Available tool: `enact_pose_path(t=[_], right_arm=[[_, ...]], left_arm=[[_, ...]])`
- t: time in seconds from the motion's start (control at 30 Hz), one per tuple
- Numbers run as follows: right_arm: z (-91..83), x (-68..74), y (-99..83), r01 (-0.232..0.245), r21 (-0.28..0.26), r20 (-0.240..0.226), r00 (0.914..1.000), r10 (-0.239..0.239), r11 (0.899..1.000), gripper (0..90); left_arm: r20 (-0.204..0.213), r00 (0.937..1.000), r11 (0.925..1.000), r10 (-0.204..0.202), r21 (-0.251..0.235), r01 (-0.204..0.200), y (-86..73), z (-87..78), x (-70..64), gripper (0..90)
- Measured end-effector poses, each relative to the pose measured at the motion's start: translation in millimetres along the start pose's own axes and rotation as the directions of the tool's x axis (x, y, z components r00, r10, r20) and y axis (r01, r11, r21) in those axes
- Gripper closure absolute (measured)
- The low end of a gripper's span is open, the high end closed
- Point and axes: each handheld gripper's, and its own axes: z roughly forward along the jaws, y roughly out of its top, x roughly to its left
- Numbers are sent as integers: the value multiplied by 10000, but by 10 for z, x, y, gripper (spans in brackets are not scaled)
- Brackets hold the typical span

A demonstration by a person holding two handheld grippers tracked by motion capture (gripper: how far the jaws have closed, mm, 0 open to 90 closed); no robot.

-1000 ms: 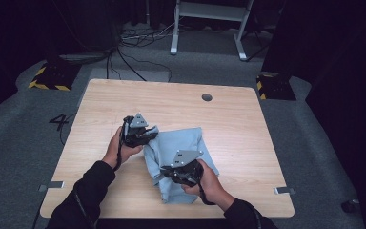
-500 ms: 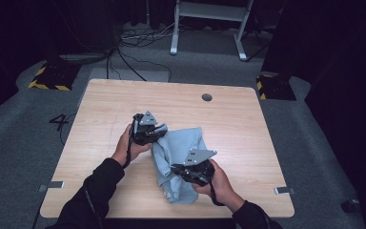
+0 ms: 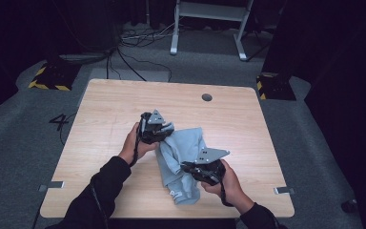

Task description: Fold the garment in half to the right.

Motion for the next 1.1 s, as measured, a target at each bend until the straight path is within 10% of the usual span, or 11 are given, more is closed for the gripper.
enact_pose_path(t=[1.1], right_arm=[[-233, -269, -407, -1137, 488, 1032, 9888, 1082, 9923, 847]], left_arm=[[216, 9996, 9992, 164, 351, -171, 331, 540, -297, 759]])
